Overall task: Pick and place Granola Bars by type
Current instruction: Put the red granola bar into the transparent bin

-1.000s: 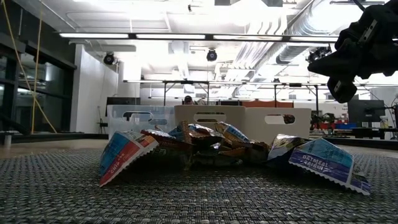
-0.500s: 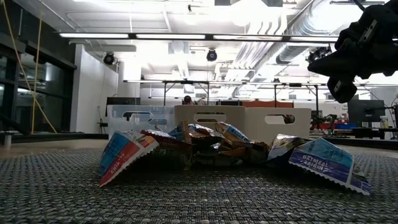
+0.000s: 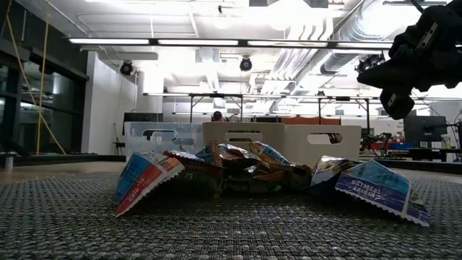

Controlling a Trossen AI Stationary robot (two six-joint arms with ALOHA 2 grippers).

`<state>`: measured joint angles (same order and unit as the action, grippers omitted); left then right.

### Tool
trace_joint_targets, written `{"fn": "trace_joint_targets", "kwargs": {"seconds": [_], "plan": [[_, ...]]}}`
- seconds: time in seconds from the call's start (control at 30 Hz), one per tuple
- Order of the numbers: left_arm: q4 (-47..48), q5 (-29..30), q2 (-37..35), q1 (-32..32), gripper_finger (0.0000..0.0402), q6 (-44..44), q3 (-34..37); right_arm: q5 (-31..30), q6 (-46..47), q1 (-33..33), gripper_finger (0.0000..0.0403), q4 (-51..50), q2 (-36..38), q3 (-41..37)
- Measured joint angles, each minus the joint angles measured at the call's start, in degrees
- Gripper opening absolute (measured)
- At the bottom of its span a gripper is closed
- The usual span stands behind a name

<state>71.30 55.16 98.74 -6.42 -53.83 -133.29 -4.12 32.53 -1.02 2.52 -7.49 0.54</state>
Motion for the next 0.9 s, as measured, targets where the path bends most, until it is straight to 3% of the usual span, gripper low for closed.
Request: {"fn": "trace_joint_targets", "kwargs": {"seconds": [0.27, 0.4, 0.57, 0.9], "plan": [[19.3, -19.8, 2.3, 15.8, 0.0075, -7.3, 0.5, 0.0, 0.0, 0.0, 0.0, 0.0, 0.0, 0.0], [17.6, -27.5, 3.4, 20.3, 0.0075, -6.2, 6.3, 0.0, 0.0, 0.0, 0.0, 0.0, 0.0, 0.0], [17.8, -30.0, 4.5, 23.0, 0.0075, -8.9, 17.4, 0.0, 0.0, 0.0, 0.0, 0.0, 0.0, 0.0], [1.5, -37.9, 3.8, 23.0, 0.0075, -13.3, 41.8, 0.0, 0.0, 0.0, 0.0, -0.1, 0.0, 0.0]]}}
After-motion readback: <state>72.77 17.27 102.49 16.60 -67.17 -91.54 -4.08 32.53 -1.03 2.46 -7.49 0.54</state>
